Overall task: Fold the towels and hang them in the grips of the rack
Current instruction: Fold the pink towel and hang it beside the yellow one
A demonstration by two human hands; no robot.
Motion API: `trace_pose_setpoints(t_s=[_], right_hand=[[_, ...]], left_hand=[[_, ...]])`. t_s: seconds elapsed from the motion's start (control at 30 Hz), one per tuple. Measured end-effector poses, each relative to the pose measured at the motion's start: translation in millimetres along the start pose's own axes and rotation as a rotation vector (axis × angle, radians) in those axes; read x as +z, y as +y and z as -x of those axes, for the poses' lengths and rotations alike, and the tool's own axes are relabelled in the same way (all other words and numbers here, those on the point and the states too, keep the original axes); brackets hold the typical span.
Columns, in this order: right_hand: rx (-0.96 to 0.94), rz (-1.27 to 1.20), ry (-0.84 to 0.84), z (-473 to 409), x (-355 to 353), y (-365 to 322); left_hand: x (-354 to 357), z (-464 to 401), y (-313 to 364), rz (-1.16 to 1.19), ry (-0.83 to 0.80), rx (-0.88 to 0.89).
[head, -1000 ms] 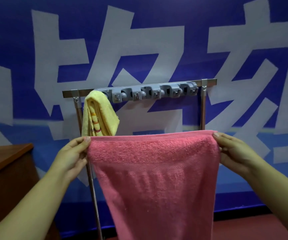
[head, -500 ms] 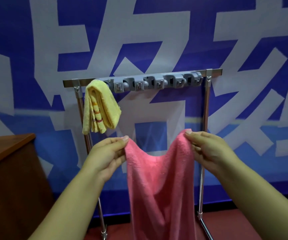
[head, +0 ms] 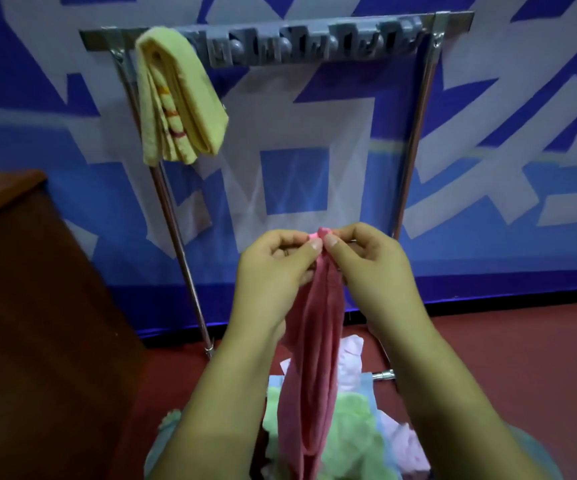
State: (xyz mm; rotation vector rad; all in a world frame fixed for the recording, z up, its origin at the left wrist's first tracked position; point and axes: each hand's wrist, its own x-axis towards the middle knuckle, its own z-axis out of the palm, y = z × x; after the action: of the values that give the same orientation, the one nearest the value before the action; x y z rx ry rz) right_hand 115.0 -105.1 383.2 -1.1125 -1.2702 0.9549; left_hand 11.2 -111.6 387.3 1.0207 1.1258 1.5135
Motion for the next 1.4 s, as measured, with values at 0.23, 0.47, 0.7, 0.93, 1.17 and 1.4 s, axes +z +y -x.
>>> trace_pose_setpoints(t_s=[0.23, 0.47, 0.7, 0.93, 1.17, 1.4], right_hand=[[0.045, 0.041, 0.024, 24, -9, 17], [0.063, 0.01, 0.002, 31, -15, 27], [0.049, -0.018, -0.033, 34, -15, 32], [0.028, -0.062, -0.102, 34, -21, 34], [0.048, -0.185, -0.098, 34, -33, 39], [0.034, -0.32, -0.231, 36, -39, 31]], left_hand=[[2, 19, -30, -0.044, 0.087, -0.022], [3, 28, -41, -0.083, 0.08, 0.005], [4, 35, -44, -0.099, 0.113, 0.063], [-3, 40, -38, -0.065, -0.008, 0.069], [-15, 45, -30, -0.061, -0.141, 0.029], [-46, 27, -46, -0.578, -0.246, 0.227]])
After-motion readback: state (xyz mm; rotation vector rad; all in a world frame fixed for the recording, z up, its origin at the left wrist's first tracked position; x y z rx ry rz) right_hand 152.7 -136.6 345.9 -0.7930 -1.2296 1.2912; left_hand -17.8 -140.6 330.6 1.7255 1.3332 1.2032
